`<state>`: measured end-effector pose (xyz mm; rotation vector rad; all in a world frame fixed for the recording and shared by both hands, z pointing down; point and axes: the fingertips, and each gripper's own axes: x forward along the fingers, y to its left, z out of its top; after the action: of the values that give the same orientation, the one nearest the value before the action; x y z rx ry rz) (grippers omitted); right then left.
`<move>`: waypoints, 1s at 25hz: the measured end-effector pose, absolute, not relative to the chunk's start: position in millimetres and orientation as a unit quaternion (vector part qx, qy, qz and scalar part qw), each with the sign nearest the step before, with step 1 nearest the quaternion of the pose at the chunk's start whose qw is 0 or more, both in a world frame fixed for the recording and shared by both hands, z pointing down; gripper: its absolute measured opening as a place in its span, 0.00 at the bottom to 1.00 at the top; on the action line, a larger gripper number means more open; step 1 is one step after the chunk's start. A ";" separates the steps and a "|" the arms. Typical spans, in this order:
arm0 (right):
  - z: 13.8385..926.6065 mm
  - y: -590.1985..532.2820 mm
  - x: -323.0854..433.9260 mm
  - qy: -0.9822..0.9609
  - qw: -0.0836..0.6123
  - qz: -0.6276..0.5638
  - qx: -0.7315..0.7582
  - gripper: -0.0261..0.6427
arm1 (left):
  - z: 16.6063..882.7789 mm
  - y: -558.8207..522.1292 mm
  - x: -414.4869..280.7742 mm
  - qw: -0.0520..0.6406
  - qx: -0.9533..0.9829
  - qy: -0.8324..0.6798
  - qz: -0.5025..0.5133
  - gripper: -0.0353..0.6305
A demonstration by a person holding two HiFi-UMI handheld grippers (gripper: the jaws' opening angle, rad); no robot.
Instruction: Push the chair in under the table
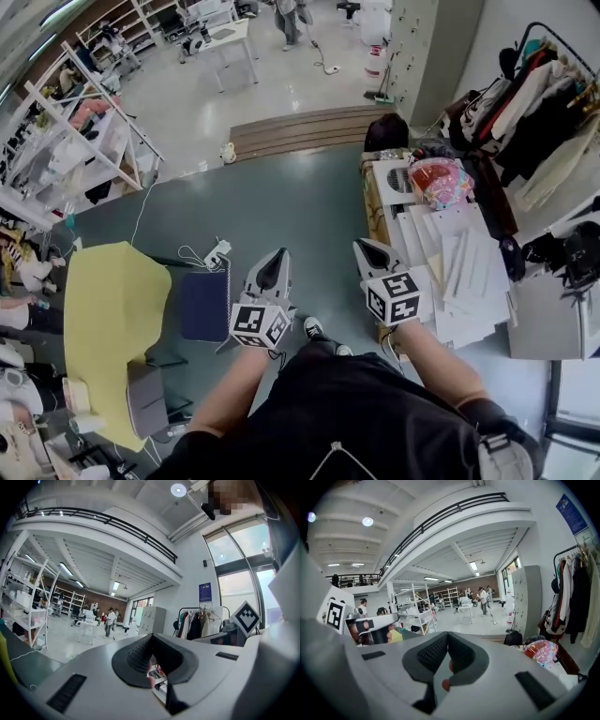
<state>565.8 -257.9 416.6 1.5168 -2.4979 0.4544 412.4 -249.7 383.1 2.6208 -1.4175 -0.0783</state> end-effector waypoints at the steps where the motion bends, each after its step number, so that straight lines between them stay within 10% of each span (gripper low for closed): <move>1: 415.2 -266.3 563.4 -0.840 0.092 0.151 0.514 0.06 | 382.0 -259.4 411.0 0.079 0.879 -0.470 -0.027 0.07; 25: 406.7 -361.5 454.2 -0.847 0.106 0.133 0.504 0.06 | 393.2 -359.1 301.3 0.103 0.870 -0.481 -0.042 0.07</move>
<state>454.2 -361.5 406.7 1.4847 -2.4954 0.3928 301.3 -359.1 393.2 2.5673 -1.4192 -0.1245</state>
